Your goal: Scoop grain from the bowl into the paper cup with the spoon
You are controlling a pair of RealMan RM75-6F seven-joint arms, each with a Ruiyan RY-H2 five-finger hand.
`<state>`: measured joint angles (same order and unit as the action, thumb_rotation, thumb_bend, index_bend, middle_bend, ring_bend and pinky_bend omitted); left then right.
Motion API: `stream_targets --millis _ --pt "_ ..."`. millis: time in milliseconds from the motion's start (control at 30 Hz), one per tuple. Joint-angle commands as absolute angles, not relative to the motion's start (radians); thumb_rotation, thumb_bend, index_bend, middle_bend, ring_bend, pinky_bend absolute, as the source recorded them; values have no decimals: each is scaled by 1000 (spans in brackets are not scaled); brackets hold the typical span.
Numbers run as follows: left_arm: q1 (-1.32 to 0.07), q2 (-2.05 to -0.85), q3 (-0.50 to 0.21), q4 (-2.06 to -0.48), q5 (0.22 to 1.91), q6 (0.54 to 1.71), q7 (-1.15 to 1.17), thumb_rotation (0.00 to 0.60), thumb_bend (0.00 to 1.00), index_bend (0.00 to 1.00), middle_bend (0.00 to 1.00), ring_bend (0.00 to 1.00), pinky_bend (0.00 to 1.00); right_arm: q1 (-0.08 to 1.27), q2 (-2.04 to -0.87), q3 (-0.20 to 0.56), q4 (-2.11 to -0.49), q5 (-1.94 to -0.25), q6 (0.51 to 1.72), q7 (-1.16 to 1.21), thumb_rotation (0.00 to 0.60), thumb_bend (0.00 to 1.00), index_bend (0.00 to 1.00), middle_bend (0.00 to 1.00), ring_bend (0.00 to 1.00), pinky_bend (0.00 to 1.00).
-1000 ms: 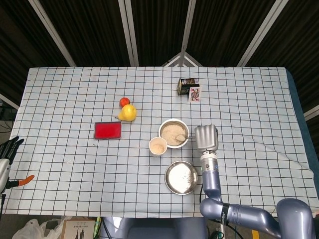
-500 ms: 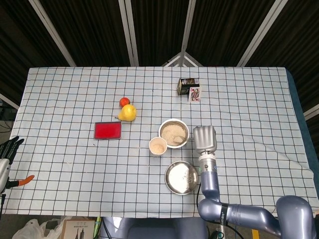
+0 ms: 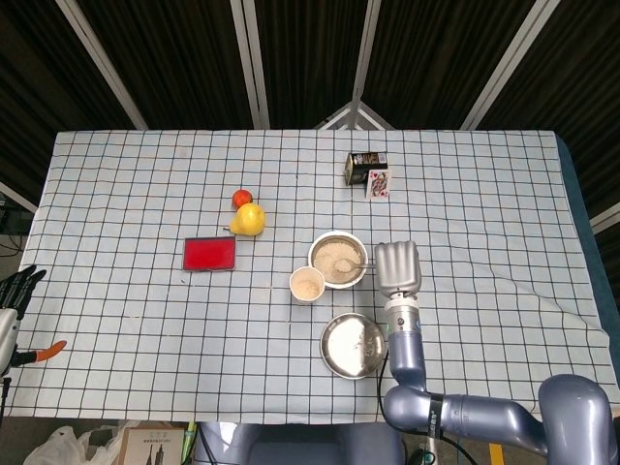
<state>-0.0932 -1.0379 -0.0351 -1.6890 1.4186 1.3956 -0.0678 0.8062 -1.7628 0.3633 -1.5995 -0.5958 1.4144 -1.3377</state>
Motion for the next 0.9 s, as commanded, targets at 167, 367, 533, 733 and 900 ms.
stream_targets --millis 167,367,533,733,900 --pt "-94 -1037 -35 -1691 1418 1395 -69 600 0 0 0 0 0 826 -1749 370 -1637 -577 1442 -1345 600 582 737 936 1000 924" --pt "-93 -1036 -34 -1691 1421 1396 -72 600 0 0 0 0 0 841 -1755 363 -1630 -546 1452 -1345 600 583 737 936 1000 924" --pt "-93 -1036 -34 -1690 1419 1394 -74 600 0 0 0 0 0 848 -1760 352 -1616 -538 1452 -1336 600 583 738 936 1000 924" --pt "-94 -1035 -34 -1691 1419 1392 -75 600 0 0 0 0 0 852 -1762 348 -1608 -526 1450 -1324 600 583 747 936 1000 924" --pt "-94 -1034 -34 -1692 1418 1391 -77 600 0 0 0 0 0 858 -1759 350 -1616 -522 1454 -1319 600 582 747 936 1000 924"
